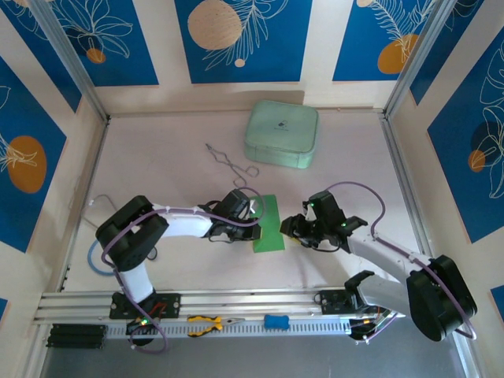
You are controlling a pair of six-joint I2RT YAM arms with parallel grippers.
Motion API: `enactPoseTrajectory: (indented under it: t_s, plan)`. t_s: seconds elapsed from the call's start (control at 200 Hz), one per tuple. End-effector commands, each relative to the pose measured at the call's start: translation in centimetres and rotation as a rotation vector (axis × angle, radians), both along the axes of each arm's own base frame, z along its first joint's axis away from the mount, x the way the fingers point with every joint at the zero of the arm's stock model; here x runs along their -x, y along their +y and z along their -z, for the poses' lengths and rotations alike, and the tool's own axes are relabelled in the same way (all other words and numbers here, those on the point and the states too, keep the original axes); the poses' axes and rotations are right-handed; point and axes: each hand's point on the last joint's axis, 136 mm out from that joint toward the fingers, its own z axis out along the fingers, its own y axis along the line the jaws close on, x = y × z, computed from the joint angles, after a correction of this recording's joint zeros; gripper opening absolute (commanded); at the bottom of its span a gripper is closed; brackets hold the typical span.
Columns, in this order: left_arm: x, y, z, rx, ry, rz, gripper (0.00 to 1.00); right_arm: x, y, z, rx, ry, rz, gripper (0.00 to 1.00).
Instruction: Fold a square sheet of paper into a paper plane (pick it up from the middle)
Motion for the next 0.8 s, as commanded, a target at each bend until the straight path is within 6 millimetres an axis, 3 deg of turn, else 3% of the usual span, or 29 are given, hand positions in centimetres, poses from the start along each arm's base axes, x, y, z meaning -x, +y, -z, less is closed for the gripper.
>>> enactPoseTrajectory:
  t_s: [0.0,0.215,0.795]
  plan:
    - [0.9,1.1,0.8,-0.043,0.024,-0.01,0.0,0.9,0.7,0.4,-0.006,0.05,-0.008,0.44]
    - [0.8,0.9,0.5,-0.03,0.016,-0.004,0.0,1.4,0.8,1.8,0.042,0.09,-0.009,0.42]
    - [1.0,1.0,0.9,-0.036,0.021,0.005,0.0,1.2,1.3,3.2,0.076,0.105,-0.014,0.41]
